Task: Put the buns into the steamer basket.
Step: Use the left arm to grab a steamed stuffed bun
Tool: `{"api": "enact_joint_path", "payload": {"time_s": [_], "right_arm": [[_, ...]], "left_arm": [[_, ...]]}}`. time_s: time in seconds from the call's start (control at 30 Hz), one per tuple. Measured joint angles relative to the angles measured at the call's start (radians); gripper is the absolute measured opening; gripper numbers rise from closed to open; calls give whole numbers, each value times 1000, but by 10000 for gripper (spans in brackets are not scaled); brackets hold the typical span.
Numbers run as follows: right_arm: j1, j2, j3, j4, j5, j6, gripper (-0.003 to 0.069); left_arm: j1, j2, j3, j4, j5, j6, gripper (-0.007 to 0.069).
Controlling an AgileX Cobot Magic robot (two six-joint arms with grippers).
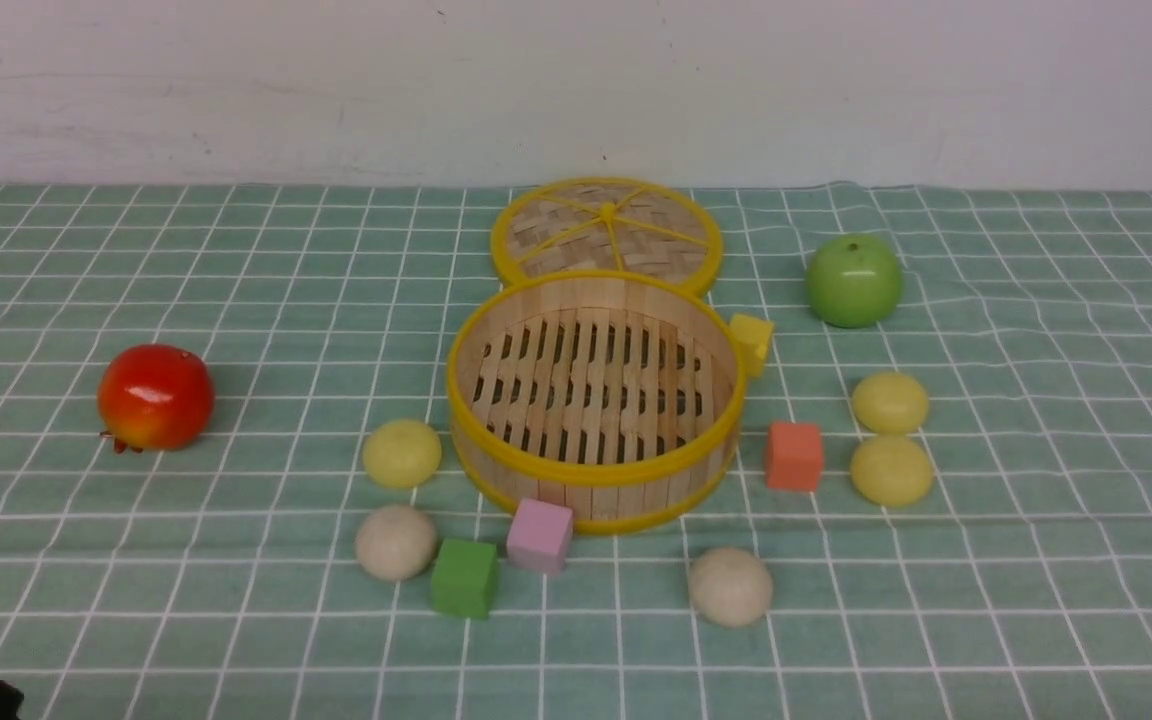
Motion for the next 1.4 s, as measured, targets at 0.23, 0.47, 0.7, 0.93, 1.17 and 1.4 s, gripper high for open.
{"api": "enact_joint_path", "payload": {"time_s": [0.23, 0.47, 0.7, 0.93, 1.17, 1.4], "right_arm": [[0, 0, 0, 0, 0, 0, 240], [0, 0, 0, 0, 0, 0, 240], [0, 0, 0, 0, 0, 0, 240], [0, 0, 0, 0, 0, 0, 240], [0, 0, 0, 0, 0, 0, 240], [0, 0, 0, 0, 0, 0, 240]], "left_arm": [[0, 0, -111, -129, 137, 13, 142], [0, 233, -416, -122, 441, 313, -13], [0, 764, -733, 18, 879, 454, -13], [-44, 1186, -880, 89, 852, 521, -13], [-287, 1425, -1030, 234, 790, 426, -13], [-301, 1627, -1208, 555, 777, 217, -9]]}}
